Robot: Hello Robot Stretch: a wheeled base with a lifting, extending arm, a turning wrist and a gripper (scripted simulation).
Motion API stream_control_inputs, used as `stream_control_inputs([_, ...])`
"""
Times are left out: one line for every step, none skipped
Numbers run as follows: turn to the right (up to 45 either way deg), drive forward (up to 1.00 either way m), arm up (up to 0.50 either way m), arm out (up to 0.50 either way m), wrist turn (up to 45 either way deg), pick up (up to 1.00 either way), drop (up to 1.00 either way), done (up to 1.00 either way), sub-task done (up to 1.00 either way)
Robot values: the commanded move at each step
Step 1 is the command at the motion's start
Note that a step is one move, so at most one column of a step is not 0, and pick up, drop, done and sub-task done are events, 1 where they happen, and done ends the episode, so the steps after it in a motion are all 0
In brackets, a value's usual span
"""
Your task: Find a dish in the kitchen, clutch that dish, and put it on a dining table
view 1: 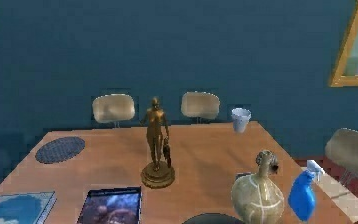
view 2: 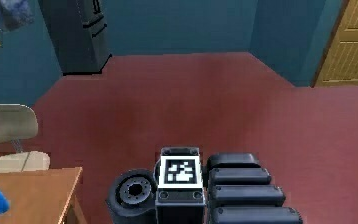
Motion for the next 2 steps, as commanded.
stream_control_inputs([-9.0,0.00,0.00,0.00,0.0,0.00,0.00,0.00,0.00])
stream_control_inputs([0.0,0.05,0.00,0.00,0.0,0.00,0.00,0.00,0.00])
